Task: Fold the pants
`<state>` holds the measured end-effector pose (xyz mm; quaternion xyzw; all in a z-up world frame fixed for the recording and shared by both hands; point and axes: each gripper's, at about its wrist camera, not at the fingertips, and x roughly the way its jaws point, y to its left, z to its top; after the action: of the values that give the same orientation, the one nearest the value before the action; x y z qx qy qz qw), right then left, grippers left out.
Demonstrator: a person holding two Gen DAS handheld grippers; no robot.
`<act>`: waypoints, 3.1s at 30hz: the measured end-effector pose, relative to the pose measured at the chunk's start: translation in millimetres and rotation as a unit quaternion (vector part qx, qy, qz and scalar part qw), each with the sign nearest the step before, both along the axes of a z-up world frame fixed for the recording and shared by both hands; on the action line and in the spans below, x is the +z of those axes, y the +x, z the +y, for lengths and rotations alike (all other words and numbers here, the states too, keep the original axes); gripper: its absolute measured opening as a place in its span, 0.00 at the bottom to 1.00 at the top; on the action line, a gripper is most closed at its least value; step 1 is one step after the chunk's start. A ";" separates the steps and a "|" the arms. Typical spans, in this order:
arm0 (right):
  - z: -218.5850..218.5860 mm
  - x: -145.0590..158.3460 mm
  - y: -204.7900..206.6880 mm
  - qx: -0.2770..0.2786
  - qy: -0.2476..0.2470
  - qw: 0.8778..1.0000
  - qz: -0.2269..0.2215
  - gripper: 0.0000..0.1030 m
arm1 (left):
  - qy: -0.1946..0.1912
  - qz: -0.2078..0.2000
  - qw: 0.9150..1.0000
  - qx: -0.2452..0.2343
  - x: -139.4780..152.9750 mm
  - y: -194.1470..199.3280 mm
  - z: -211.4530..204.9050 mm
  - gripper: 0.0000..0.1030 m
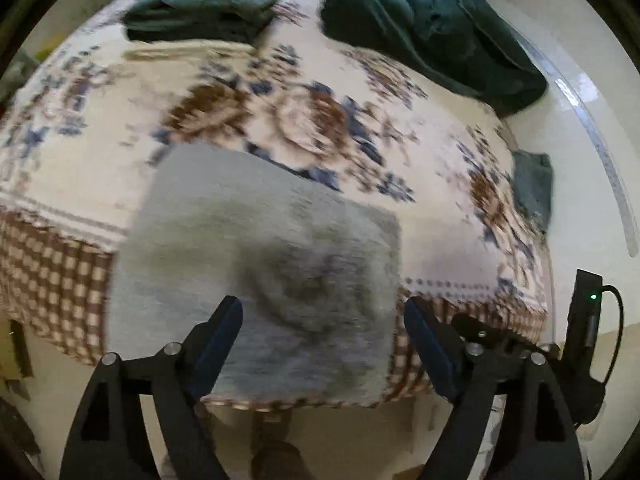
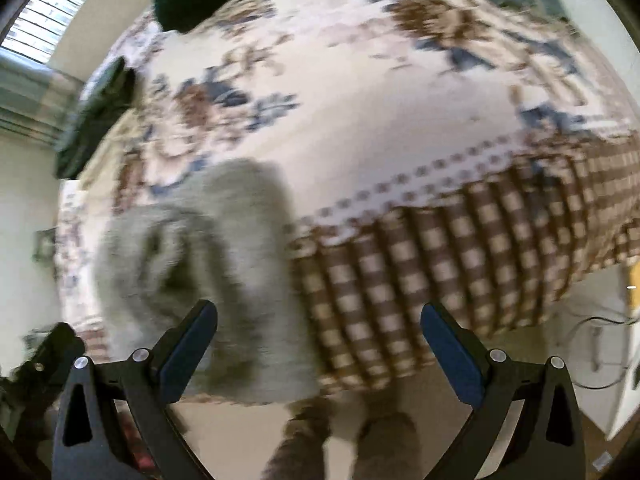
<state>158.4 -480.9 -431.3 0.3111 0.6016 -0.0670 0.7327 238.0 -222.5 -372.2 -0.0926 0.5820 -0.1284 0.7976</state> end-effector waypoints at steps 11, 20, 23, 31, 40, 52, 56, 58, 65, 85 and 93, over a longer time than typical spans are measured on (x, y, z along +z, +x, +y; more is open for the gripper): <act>63.1 -42.6 75.9 0.074 0.147 0.986 -0.010 1.00 | 0.108 -0.082 0.985 0.104 -9.8 23.5 102.2 0.80; 104.9 -44.9 89.3 0.117 0.081 0.989 -0.031 0.32 | 0.069 -0.072 0.987 0.130 -29.8 28.4 125.7 0.92; 91.0 -16.2 83.0 0.096 0.050 0.992 -0.059 0.28 | 0.045 -0.079 0.987 0.134 -22.6 31.3 127.1 0.92; 2.0 -11.0 71.7 0.040 -0.005 0.999 -0.005 0.31 | -0.002 -0.021 0.997 0.069 -49.1 73.8 94.9 0.92; -35.1 -46.8 29.3 -0.054 0.124 0.990 0.028 0.76 | -0.004 0.053 0.998 0.045 -104.3 81.5 70.5 0.92; -17.1 -48.2 -35.2 -0.106 0.124 0.985 0.055 0.19 | 0.003 0.070 0.997 0.039 -120.7 79.0 70.6 0.92; -16.8 -82.9 -31.4 -0.047 0.098 0.984 0.138 0.19 | -0.018 0.084 0.995 0.046 -125.0 81.4 70.9 0.92; -14.3 -105.4 -28.4 -0.028 0.111 0.977 0.182 0.33 | -0.017 0.084 0.995 0.045 -124.3 81.9 68.4 0.92; -48.2 -29.0 21.6 -0.047 0.131 0.989 0.050 0.70 | -0.008 0.070 0.997 0.028 -110.8 82.7 64.2 0.92; -55.5 -98.5 103.3 -0.051 0.122 0.989 0.068 0.49 | -0.009 0.079 0.997 0.009 -120.4 98.9 50.6 0.92; -42.0 -66.7 10.1 -0.040 0.131 0.986 0.091 0.56 | -0.005 0.066 0.998 -0.012 -107.4 101.4 42.8 0.92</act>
<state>168.6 -522.9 -498.0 0.4209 0.6561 -0.0453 0.6247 339.4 -179.7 -479.6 -0.0977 0.6338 -0.1340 0.7555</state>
